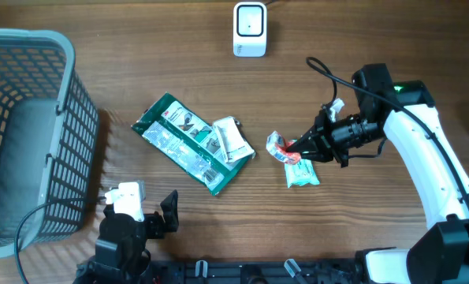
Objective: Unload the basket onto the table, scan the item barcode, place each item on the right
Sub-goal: 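Hold the tissue pack under the scanner, then drop it at right edge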
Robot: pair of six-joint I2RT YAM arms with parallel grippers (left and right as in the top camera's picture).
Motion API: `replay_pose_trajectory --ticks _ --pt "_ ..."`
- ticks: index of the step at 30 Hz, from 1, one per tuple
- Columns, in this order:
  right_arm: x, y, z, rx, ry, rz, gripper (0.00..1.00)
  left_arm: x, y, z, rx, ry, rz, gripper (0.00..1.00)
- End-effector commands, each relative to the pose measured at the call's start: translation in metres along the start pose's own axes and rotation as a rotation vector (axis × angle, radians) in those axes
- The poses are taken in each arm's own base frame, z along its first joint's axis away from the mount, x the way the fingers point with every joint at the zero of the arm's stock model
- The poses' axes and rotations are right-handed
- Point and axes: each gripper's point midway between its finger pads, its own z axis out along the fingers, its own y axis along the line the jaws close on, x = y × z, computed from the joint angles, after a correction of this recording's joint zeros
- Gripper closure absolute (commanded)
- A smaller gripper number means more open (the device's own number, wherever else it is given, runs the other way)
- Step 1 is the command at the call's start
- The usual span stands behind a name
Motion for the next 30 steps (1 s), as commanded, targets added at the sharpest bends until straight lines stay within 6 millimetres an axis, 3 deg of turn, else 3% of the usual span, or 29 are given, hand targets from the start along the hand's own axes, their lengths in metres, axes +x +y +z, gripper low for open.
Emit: replay_pose_trajectory --ticks 1,7,9,11,12,14,16,18,20,24,27,30 --pt "0.013 0.019 -0.003 -0.101 0.075 0.11 0.96 -0.001 -0.001 0.0 0.006 -0.003 -0.006 0.0" --pt "0.006 0.019 -0.003 -0.09 0.043 0.104 0.96 0.0 -0.001 0.0 0.006 -0.003 -0.006 0.0" --pt "-0.031 0.024 -0.005 -0.066 -0.116 -0.045 0.96 0.0 -0.001 0.0 0.006 -0.003 -0.006 0.0" --pt "-0.096 0.03 -0.022 0.03 -0.444 -0.216 0.95 0.0 -0.001 0.0 0.006 -0.003 -0.006 0.0" --pt "-0.116 0.036 -0.032 0.058 -0.56 -0.263 0.95 0.0 -0.001 0.0 0.006 -0.003 -0.006 0.0" --pt "-0.159 0.068 -0.063 0.111 -0.871 -0.438 0.95 0.0 -0.001 0.0 0.006 -0.003 -0.006 0.0" --pt "-0.171 0.118 -0.074 0.081 -1.054 -0.648 0.95 -0.001 -0.001 0.0 0.006 -0.003 -0.006 0.0" --pt "-0.173 0.167 -0.07 0.079 -1.19 -0.923 0.95 -0.001 -0.001 0.0 0.006 -0.003 -0.006 0.0" --pt "-0.183 0.192 -0.06 0.106 -1.316 -1.03 0.95 0.0 -0.001 0.0 0.006 -0.003 -0.006 0.0" --pt "-0.229 0.208 -0.027 0.14 -1.483 -1.147 0.95 0.0 -0.001 0.0 0.006 -0.003 -0.006 0.0" --pt "-0.246 0.218 -0.006 0.104 -1.602 -1.291 0.95 -0.001 -0.001 0.0 0.006 -0.003 -0.006 0.0" --pt "-0.265 0.209 0.011 0.054 -1.673 -1.325 0.95 0.0 -0.001 0.0 0.006 -0.003 -0.006 0.0"
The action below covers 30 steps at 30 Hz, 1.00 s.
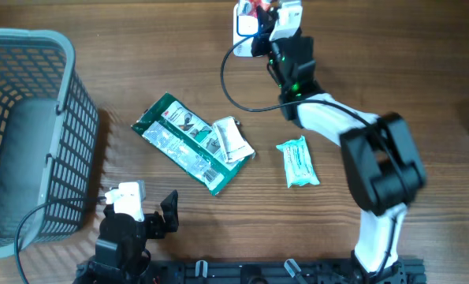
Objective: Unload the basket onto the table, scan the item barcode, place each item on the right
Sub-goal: 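Hold the tissue pack under the scanner, then drop it at right edge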
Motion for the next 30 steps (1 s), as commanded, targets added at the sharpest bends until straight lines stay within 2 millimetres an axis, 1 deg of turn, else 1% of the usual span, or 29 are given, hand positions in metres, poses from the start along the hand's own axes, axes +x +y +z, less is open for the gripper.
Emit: replay_pose_trajectory --ticks 1,3,6,11,12,13,15,16,17,18,19,20,21,22,24,25,26,27,29,30 --pt "0.04 -0.006 0.006 0.028 0.0 -0.086 0.95 -0.001 -0.001 0.0 0.007 -0.007 -0.006 0.0" --pt "0.061 -0.009 0.009 0.031 0.032 -0.082 0.96 -0.001 -0.001 0.0 0.007 -0.007 -0.006 0.0" --pt "0.066 -0.009 0.016 0.031 0.03 -0.062 0.96 -0.001 -0.001 0.0 0.008 -0.007 -0.006 0.0" --pt "0.047 -0.006 0.025 0.027 -0.017 -0.025 0.96 -0.001 -0.001 0.0 0.008 -0.007 -0.006 0.0" --pt "0.039 -0.005 0.026 0.024 -0.036 -0.001 0.95 -0.001 -0.001 0.0 0.007 -0.007 -0.006 0.0" --pt "0.026 -0.005 0.025 0.031 -0.067 0.021 0.96 -0.001 -0.001 0.0 0.007 -0.007 -0.006 0.0" --pt "-0.003 -0.018 0.023 0.095 -0.118 0.025 0.95 -0.001 -0.001 0.0 0.007 -0.007 -0.006 0.0" --pt "-0.029 -0.038 0.018 0.182 -0.154 0.029 0.96 -0.001 -0.001 0.0 0.007 -0.007 -0.006 0.0" --pt "-0.042 -0.052 0.015 0.242 -0.16 0.011 0.96 -0.001 -0.001 0.0 0.007 -0.007 -0.006 0.0" --pt "-0.065 -0.093 0.002 0.417 -0.129 -0.056 0.96 -0.001 -0.001 0.0 0.007 -0.007 -0.006 0.0" --pt "-0.074 -0.123 -0.011 0.545 -0.092 -0.086 0.96 -0.001 -0.001 0.0 0.007 -0.007 -0.006 0.0" --pt "-0.077 -0.14 -0.02 0.619 -0.067 -0.098 0.96 -0.001 -0.001 0.0 0.007 -0.007 -0.006 0.0" --pt "-0.081 -0.173 -0.04 0.757 -0.012 -0.122 0.96 -0.001 -0.001 0.0 0.007 -0.007 -0.006 0.0" --pt "-0.076 -0.216 -0.066 0.912 0.081 -0.164 0.96 -0.001 -0.001 0.0 0.007 -0.007 -0.006 0.0" --pt "-0.06 -0.261 -0.096 1.05 0.213 -0.214 0.96 -0.001 -0.001 0.0 0.007 -0.007 -0.006 0.0" --pt "-0.043 -0.289 -0.119 1.115 0.334 -0.243 0.96 -0.001 -0.001 0.0 0.007 -0.007 -0.006 0.0" --pt "-0.028 -0.316 -0.144 1.185 0.417 -0.217 0.96 -0.001 -0.001 0.0 0.007 -0.007 -0.006 0.0" --pt "-0.012 -0.342 -0.174 1.265 0.483 -0.146 0.96 -0.001 -0.001 0.0 0.007 -0.007 -0.006 0.0" --pt "0.014 -0.375 -0.221 1.347 0.599 -0.007 0.96 -0.001 -0.001 0.0 0.008 -0.007 -0.006 0.0" --pt "0.024 -0.386 -0.237 1.359 0.637 0.068 0.96 -0.001 -0.001 0.0 0.007 -0.007 -0.006 0.0"
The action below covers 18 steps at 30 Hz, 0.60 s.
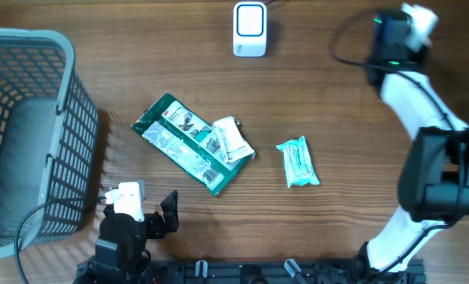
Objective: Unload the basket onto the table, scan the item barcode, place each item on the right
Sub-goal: 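Hold the tissue pack under the scanner, then drop it at right edge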
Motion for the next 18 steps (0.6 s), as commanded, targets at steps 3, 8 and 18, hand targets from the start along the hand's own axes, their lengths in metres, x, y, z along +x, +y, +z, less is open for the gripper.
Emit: replay_pose_trajectory --ticks 3,8,18 --pt "0.065 -0.083 0.056 0.062 0.303 0.312 0.96 -0.001 -0.001 0.0 0.007 -0.005 -0.006 0.0" --pt "0.069 -0.1 0.067 0.025 0.339 0.34 0.71 -0.001 -0.001 0.0 0.007 -0.005 -0.006 0.0" --pt "-0.036 0.02 -0.209 -0.972 0.208 0.156 0.0 -0.001 -0.001 0.0 0.007 -0.005 -0.006 0.0"
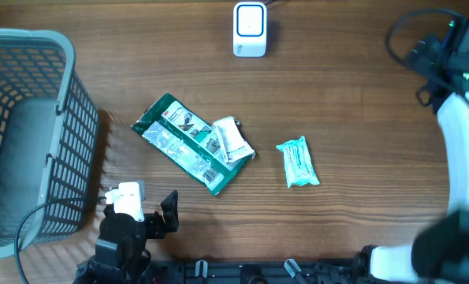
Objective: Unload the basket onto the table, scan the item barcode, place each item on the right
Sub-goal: 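Hold the tissue pack under the scanner, then drop it at right edge, then grasp the teal wipes pack with the right gripper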
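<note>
The white barcode scanner [250,30] stands at the table's far edge. A green package [179,142] with a small white packet [232,139] on its right end lies mid-table, and a teal wipes pack [299,162] lies to the right of them. My right arm [459,95] reaches along the right edge with its wrist at the top right corner. Its fingers and anything they hold are hidden. My left gripper [169,210] rests at the near left, far from all the items.
A tall grey mesh basket [61,118] fills the left side of the table. The scanner's cable runs off the far edge. The right arm's black cable loops near the top right corner.
My right arm's wrist has moved from the far edge right of the scanner out to the frame's right edge. The items on the table and the left arm have not moved.
My right gripper first held a small red and white packet beside the teal pack. Then it held that packet up at the scanner. Then the arm was at the far right with the packet out of sight, and now it is at the right edge.
</note>
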Robot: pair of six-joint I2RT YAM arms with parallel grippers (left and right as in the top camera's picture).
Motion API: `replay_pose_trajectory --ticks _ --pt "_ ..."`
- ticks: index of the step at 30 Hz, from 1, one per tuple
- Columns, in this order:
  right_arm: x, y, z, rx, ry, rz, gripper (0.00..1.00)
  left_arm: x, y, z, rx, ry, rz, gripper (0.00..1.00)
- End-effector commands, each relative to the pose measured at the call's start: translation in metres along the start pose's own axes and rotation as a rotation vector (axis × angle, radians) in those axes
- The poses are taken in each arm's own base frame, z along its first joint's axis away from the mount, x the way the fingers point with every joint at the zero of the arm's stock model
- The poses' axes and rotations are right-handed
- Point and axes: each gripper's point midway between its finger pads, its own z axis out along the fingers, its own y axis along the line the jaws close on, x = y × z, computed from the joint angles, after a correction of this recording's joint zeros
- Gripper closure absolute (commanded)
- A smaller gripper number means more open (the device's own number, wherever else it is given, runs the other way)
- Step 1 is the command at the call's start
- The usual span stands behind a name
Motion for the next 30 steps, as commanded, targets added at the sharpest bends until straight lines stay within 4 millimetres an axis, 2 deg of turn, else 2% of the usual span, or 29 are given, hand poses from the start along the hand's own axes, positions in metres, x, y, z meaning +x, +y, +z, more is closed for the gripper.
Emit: replay_pose_trajectory --ticks 1,2,3,6,8,9,11,14,17,18,20,26,29,30 --pt "0.058 0.127 -0.104 -0.65 0.243 -0.121 0.01 -0.001 -0.001 0.0 0.007 -0.007 -0.006 0.0" --pt "0.094 0.147 -0.128 -0.749 0.38 -0.162 0.0 -0.001 -0.001 0.0 0.007 -0.007 -0.006 0.0" --pt "0.123 0.153 -0.137 -0.761 0.468 -0.201 0.0 -0.001 -0.001 0.0 0.007 -0.007 -0.006 0.0" --pt "0.24 0.172 -0.146 -0.675 0.651 -0.489 0.0 -0.001 -0.001 0.0 0.007 -0.007 -0.006 0.0" --pt "0.279 0.178 -0.148 -0.601 0.698 -0.57 0.0 -0.001 -0.001 0.0 0.007 -0.007 -0.006 0.0" --pt "0.298 0.18 -0.146 -0.542 0.692 -0.63 0.03 -0.001 -0.001 0.0 0.007 -0.007 -0.006 0.0" --pt "0.322 0.179 -0.14 -0.427 0.648 -0.717 0.29 -0.001 -0.001 0.0 0.007 -0.007 -0.006 0.0" --pt "0.337 0.156 -0.127 -0.184 0.566 -0.78 0.25 -0.001 -0.001 0.0 0.007 -0.007 -0.006 0.0" --pt "0.329 0.13 -0.123 -0.021 0.522 -0.785 0.2 -0.001 -0.001 0.0 0.007 -0.007 -0.006 0.0" --pt "0.326 0.123 -0.122 0.016 0.509 -0.792 0.13 -0.001 -0.001 0.0 0.007 -0.006 -0.006 0.0" --pt "0.323 0.119 -0.12 0.043 0.493 -0.806 0.08 -0.001 -0.001 0.0 0.007 -0.007 -0.006 0.0" --pt "0.342 0.109 -0.102 0.134 0.531 -0.841 0.08 -0.001 -0.001 0.0 0.007 -0.007 -0.006 0.0" --pt "0.362 0.098 -0.086 0.213 0.576 -0.89 0.13 -0.001 -0.001 0.0 0.007 -0.007 -0.006 0.0" --pt "0.366 0.093 -0.083 0.237 0.587 -0.898 0.2 -0.001 -0.001 0.0 0.007 -0.006 -0.006 0.0"
